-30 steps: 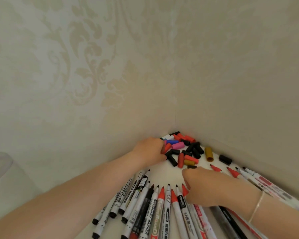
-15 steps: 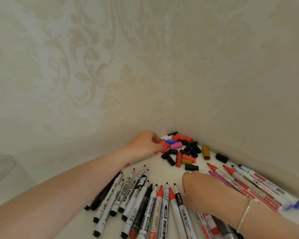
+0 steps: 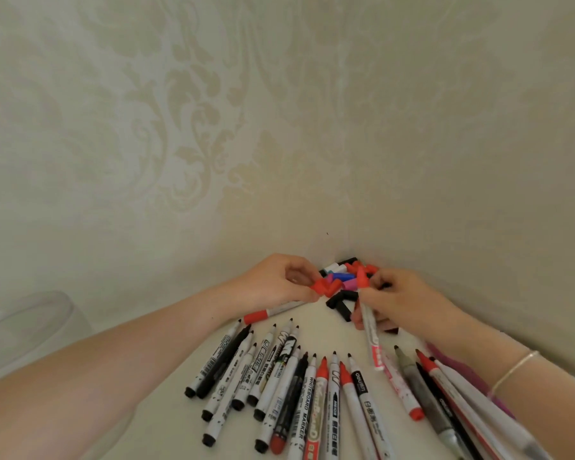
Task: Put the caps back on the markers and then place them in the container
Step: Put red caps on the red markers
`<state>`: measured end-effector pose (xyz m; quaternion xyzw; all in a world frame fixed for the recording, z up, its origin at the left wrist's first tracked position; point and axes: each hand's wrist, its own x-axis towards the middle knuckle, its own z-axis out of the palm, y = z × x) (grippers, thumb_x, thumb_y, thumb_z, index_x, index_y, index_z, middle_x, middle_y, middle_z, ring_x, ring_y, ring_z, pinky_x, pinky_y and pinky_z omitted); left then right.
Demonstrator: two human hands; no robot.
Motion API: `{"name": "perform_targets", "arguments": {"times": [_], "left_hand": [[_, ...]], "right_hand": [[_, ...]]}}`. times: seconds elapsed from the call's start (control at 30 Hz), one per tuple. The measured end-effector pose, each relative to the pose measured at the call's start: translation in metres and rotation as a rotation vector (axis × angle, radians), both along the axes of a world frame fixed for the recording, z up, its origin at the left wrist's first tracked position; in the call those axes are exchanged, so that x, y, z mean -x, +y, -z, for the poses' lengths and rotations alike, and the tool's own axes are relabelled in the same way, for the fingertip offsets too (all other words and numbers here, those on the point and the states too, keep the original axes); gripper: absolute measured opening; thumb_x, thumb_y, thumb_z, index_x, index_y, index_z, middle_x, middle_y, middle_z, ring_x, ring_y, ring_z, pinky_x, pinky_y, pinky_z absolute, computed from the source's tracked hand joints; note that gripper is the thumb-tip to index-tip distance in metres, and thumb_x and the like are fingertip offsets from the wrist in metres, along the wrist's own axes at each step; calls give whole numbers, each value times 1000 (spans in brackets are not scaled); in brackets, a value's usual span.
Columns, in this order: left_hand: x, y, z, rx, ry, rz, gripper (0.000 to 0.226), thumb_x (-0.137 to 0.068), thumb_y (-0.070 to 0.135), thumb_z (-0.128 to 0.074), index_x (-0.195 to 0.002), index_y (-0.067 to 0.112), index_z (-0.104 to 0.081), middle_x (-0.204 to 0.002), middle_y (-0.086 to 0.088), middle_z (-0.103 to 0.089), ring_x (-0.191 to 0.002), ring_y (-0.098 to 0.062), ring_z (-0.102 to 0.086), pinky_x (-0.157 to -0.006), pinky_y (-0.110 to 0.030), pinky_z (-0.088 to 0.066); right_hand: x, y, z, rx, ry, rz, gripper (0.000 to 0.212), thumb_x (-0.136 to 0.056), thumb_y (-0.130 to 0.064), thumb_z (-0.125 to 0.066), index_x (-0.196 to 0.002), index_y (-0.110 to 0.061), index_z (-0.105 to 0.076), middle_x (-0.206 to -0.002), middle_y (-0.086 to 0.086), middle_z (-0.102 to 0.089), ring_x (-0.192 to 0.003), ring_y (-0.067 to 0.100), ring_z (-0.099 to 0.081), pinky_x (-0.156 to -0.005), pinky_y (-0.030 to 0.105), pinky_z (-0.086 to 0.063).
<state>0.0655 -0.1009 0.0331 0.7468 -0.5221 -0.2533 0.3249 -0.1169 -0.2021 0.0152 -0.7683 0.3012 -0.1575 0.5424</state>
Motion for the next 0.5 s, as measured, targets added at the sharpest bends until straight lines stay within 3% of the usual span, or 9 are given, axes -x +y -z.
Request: {"name": "perform_targets", "arguments": {"times": [0.03,0.1,0.23,0.37,0.5], "left_hand": [[1,1,-1,17,3,-4,24,-80,7,-75,-103,10,-68,-92,-1,-71,-77,3,-65,-76,-6,-45],[1,1,-3,51,22,-15,26,-79,7,-75,-104,7,-68,-94,-5,-72,-76,4,-64,-70,-2,-43],[-1,2,-4,90,68,-27,25,-78,8,-77,-102,8,-68,-100,-11,-72,-84,-5,-65,-71,-3,-44],[1,4,-5,87,92,-18,24,-78,6,-76,-99,10,-68,-91,-4,-70,-74,3,-63,-67,-3,-42],[0,4,-6,76,59,-5,23,-78,7,-76,-100,10,-69,-93,-6,-71,-80,-3,-65,-75,-8,-47]], "right_hand": [[2,0,-6,-104,-76,-24,15,-94,-18,-54,-90,-4,-57,-75,15,-72,-64,25,-69,-65,36,-60],[6,0,-14,-79,-122,-72,16,-96,-18,-51,-96,-3,-58,-68,12,-67,-54,24,-64,-53,33,-57],[6,-1,-18,96,-106,-101,13,-97,-16,-49,-88,-9,-56,-52,-1,-52,-33,9,-38,-34,18,-28],[0,-7,-14,223,-41,-122,12,-96,-19,-52,-89,-11,-57,-59,7,-60,-32,1,-38,-35,12,-26],[-2,-10,-7,288,38,-123,14,-94,-26,-55,-90,-13,-59,-74,11,-70,-42,9,-43,-42,18,-32]]}}
